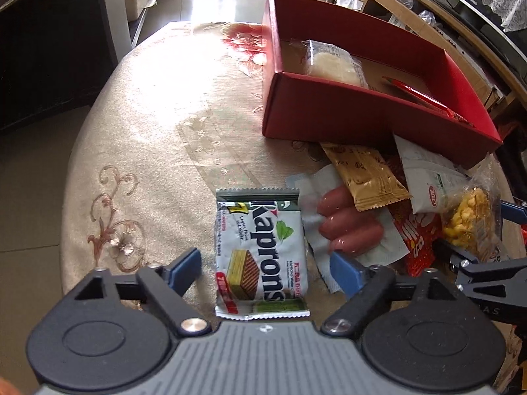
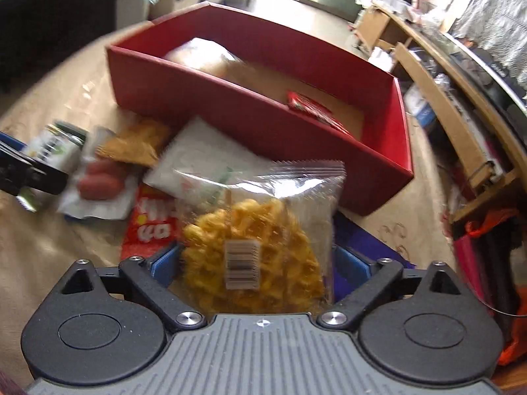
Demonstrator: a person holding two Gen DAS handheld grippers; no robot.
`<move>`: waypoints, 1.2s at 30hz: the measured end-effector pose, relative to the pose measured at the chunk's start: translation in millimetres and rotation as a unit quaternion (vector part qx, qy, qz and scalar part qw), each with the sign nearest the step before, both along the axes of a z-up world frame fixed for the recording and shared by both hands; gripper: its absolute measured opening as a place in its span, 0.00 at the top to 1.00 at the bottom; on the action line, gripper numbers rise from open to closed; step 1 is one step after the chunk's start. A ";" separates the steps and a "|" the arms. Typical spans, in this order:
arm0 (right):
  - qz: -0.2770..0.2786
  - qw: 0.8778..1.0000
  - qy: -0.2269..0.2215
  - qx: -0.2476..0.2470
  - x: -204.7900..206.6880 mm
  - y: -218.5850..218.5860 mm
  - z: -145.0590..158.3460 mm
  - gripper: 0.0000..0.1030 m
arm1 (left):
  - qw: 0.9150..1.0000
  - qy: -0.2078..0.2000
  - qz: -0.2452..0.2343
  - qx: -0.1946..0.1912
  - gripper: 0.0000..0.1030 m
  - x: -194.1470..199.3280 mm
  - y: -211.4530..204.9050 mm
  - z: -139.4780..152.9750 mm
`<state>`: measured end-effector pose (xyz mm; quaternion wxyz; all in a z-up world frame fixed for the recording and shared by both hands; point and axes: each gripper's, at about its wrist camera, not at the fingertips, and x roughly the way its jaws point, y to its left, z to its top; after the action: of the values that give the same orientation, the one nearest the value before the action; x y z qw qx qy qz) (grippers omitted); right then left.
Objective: Organize snacks
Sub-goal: 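Grasp the Kaprons wafer packet with the left gripper while the right gripper grasps the yellow waffle bag, then carry the Kaprons packet and the waffle bag over the red box with both grippers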
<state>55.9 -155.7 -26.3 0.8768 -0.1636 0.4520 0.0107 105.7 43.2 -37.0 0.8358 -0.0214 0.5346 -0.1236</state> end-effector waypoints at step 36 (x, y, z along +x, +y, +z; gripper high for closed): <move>-0.076 0.990 -0.095 0.067 -57.0 -13.4 81.2 0.23 | 0.995 -0.089 -0.035 -0.002 0.50 -34.1 -37.1 70.6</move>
<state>-1.0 -169.1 54.9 0.9230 -0.0702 0.3759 -0.0418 71.6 6.1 33.7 0.8752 0.0067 0.4580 -0.1553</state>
